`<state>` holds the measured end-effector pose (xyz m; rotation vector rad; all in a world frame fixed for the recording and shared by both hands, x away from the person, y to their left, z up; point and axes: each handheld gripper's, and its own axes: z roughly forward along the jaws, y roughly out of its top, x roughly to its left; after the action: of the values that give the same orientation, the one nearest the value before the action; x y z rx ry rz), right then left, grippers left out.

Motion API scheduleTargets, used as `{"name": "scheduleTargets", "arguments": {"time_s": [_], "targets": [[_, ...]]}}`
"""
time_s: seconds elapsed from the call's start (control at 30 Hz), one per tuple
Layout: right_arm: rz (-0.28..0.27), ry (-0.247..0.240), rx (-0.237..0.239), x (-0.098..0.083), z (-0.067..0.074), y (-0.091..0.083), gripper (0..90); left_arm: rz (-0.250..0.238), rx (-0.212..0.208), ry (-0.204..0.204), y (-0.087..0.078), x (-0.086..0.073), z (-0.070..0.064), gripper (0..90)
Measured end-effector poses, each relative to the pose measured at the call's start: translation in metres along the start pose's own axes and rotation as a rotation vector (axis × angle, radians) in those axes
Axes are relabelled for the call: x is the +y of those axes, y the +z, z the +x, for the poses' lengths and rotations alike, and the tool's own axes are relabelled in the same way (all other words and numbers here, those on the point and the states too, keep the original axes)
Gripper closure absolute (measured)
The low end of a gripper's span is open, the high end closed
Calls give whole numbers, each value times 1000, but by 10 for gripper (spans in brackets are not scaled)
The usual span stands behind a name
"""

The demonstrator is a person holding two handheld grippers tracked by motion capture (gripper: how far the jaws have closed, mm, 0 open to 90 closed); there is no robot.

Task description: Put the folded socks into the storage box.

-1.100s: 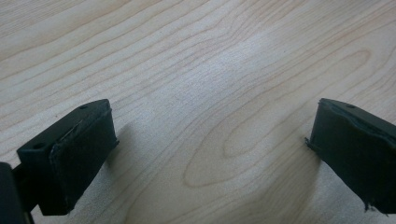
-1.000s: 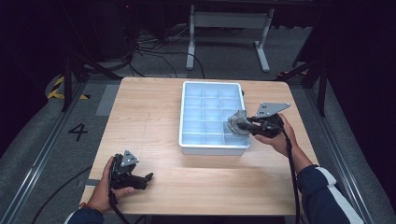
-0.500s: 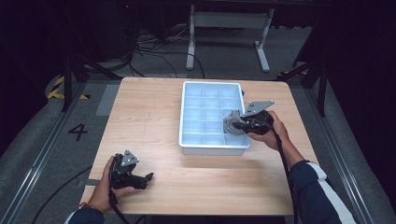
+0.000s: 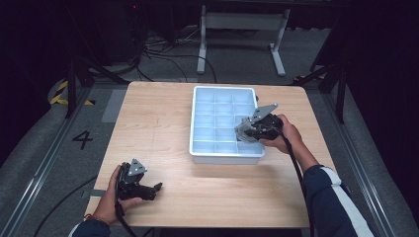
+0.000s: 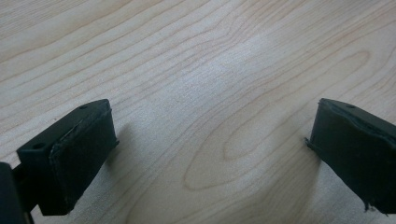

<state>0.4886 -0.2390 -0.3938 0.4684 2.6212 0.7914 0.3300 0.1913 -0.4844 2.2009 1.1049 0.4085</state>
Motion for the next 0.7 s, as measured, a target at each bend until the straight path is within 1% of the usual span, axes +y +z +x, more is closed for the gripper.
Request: {"name": "scheduleTargets", "arguments": {"time_s": [0.03, 0.13, 0.2, 0.27, 0.33, 0.43, 0.5, 0.53, 0.7], "targets": [[14, -11, 9, 1, 0, 2, 732, -3, -1, -1, 0, 0, 0, 7], [53, -36, 19, 3, 1, 7, 732, 2, 1, 5, 0, 0, 0, 7], [65, -33, 30, 4, -1, 9, 731, -1, -1, 1, 0, 0, 0, 7], [81, -43, 38, 5, -2, 11, 731, 2, 0, 2, 0, 0, 0, 7], [111, -49, 36, 7, -1, 14, 731, 0, 0, 1, 0, 0, 0, 7], [157, -75, 35, 11, 1, 18, 731, -1, 1, 1, 0, 0, 0, 7], [178, -77, 47, 13, 0, 19, 730, 0, 0, 0, 0, 0, 0, 7], [182, -83, 52, 14, -1, 20, 730, -3, 0, 0, 0, 0, 0, 7], [239, -116, 70, 19, -1, 25, 730, 0, 1, 2, 0, 0, 0, 7]]}}
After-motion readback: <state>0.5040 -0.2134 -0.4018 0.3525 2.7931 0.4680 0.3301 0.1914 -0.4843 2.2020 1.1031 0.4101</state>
